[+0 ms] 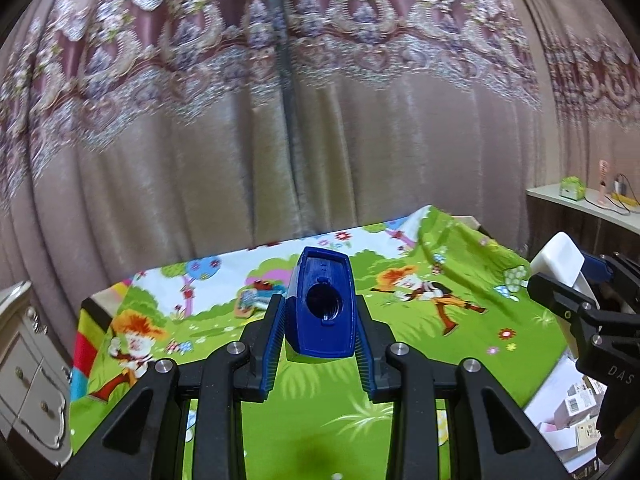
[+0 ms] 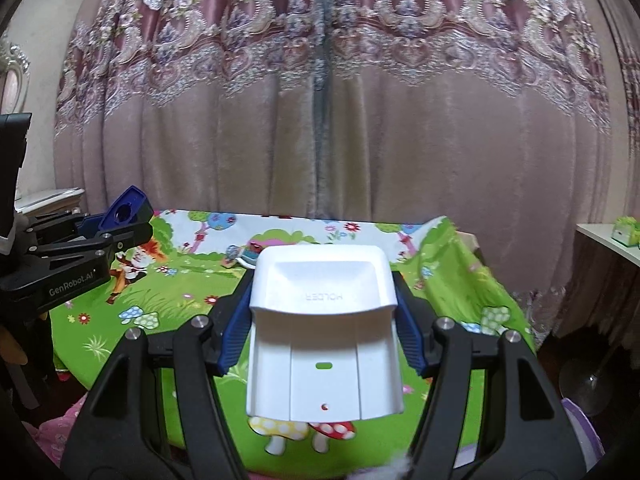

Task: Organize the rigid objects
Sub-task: 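Lift the white holder and blue object and carry them over the bin, then open both grippers to drop the items into the bin, then move both grippers back over the bedspread, then grasp the orange card with blue ball toy using the right gripper, then grasp the teal printed box with the left gripper while the right holds the ball toy, then lift both held items and carry them over the purple-rimmed bin, then open both grippers to drop the items into the bin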

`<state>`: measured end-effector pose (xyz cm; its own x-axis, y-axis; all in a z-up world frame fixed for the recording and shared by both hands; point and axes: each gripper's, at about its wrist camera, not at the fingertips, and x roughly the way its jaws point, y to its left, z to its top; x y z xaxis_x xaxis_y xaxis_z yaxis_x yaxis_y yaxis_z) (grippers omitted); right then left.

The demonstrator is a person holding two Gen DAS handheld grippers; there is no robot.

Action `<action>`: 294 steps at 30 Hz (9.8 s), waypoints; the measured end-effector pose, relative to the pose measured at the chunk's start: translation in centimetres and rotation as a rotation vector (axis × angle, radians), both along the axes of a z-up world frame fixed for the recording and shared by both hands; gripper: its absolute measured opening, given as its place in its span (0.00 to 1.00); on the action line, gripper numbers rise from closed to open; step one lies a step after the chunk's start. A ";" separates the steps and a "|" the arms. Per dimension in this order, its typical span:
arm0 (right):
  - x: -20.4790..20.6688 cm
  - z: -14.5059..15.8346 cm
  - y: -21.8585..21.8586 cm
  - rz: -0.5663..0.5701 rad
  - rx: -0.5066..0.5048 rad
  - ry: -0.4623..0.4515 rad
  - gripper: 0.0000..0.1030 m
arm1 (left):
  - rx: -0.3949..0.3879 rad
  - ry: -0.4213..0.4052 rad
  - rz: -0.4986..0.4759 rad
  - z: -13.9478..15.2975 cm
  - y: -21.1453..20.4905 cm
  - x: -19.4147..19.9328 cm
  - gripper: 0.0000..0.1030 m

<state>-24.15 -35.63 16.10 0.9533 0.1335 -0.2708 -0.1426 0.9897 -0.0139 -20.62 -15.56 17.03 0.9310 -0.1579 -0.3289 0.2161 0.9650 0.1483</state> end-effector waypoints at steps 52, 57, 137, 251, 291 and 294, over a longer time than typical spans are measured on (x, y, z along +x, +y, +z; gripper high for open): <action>-4.0 -7.4 -17.1 -0.444 -0.015 0.522 0.79 | 0.153 0.412 -0.583 -11.2 -18.9 -0.2 0.75; 0.5 -8.7 -10.6 -0.234 -0.099 0.570 0.79 | 0.158 0.451 -0.282 -14.1 -9.7 6.3 0.75; 30.3 -13.0 6.3 0.302 -0.034 0.665 0.43 | -0.157 0.632 0.486 -17.1 21.7 19.3 1.00; -0.5 3.9 1.5 0.150 0.021 0.056 0.44 | -0.071 -0.081 0.068 2.2 5.9 -1.3 0.33; -10.3 -1.8 -20.0 -0.384 0.079 0.296 0.44 | 0.197 0.268 -0.684 -5.5 -21.9 -6.4 0.33; -10.1 -2.6 -20.8 -0.388 0.107 0.344 0.46 | 0.146 0.351 -0.768 -6.4 -22.4 -6.3 0.37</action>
